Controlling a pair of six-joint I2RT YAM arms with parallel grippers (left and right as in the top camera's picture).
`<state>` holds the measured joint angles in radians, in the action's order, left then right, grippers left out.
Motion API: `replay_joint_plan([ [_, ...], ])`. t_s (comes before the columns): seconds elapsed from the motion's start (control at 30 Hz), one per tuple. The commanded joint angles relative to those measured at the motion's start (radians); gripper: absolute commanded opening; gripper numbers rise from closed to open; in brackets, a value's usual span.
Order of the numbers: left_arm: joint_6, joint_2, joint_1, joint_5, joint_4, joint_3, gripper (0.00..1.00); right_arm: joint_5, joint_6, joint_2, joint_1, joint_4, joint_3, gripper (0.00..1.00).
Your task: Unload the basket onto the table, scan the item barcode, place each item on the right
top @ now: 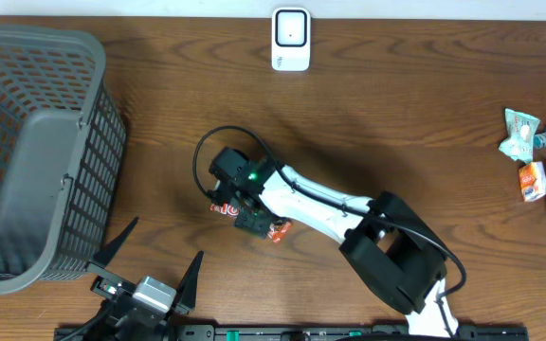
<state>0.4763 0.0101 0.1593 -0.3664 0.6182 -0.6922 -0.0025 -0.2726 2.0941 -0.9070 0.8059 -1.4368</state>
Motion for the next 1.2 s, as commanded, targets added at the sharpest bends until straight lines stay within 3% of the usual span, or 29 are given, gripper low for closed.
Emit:
replay_joint_plan([
  [0.0, 0.01, -0.007, 0.004, 0.002, -0.005, 0.002, 0.98, 0.084, 0.019, 0.071, 0.01, 0.012, 0.091, 0.01],
  [0.07, 0.01, -0.007, 0.004, 0.002, -0.005, 0.002, 0.98, 0.089, 0.05, 0.071, 0.016, 0.027, 0.091, 0.01],
  [0.1, 0.01, -0.007, 0.004, 0.002, -0.005, 0.002, 0.98, 0.028, 0.114, 0.064, 0.021, 0.061, 0.073, 0.01],
  [0.17, 0.01, -0.007, 0.004, 0.002, -0.004, 0.002, 0.98, -0.146, 0.109, 0.057, 0.034, 0.128, 0.019, 0.01],
  [0.4, 0.01, -0.007, 0.004, 0.002, 0.002, 0.002, 0.98, -0.775, -0.133, 0.054, 0.188, 0.378, -0.19, 0.01],
  [0.47, 0.01, -0.007, 0.004, 0.002, 0.002, 0.002, 0.98, -1.057, -0.26, 0.054, 0.257, 0.425, -0.192, 0.01],
  [0.57, 0.01, -0.007, 0.004, 0.002, 0.002, 0.002, 0.98, -1.233, -0.341, 0.054, 0.315, 0.478, -0.19, 0.01],
  [0.73, 0.01, -0.007, 0.004, 0.002, 0.002, 0.002, 0.98, -1.477, -0.34, 0.054, 0.38, 0.533, -0.19, 0.01],
  [0.77, 0.01, -0.007, 0.004, 0.002, 0.002, 0.002, 0.98, -1.559, -0.291, 0.054, 0.399, 0.579, -0.19, 0.01],
  [0.87, 0.01, -0.007, 0.004, 0.002, 0.002, 0.002, 0.98, -1.559, -0.027, 0.054, 0.426, 0.599, -0.191, 0.01],
  [1.03, 0.01, -0.007, 0.004, 0.002, 0.002, 0.002, 0.98, -1.559, 0.26, 0.054, 0.452, 0.661, -0.191, 0.01],
  [1.17, 0.01, -0.007, 0.004, 0.002, 0.002, 0.002, 0.98, -1.543, 0.245, 0.054, 0.469, 0.825, -0.191, 0.01],
])
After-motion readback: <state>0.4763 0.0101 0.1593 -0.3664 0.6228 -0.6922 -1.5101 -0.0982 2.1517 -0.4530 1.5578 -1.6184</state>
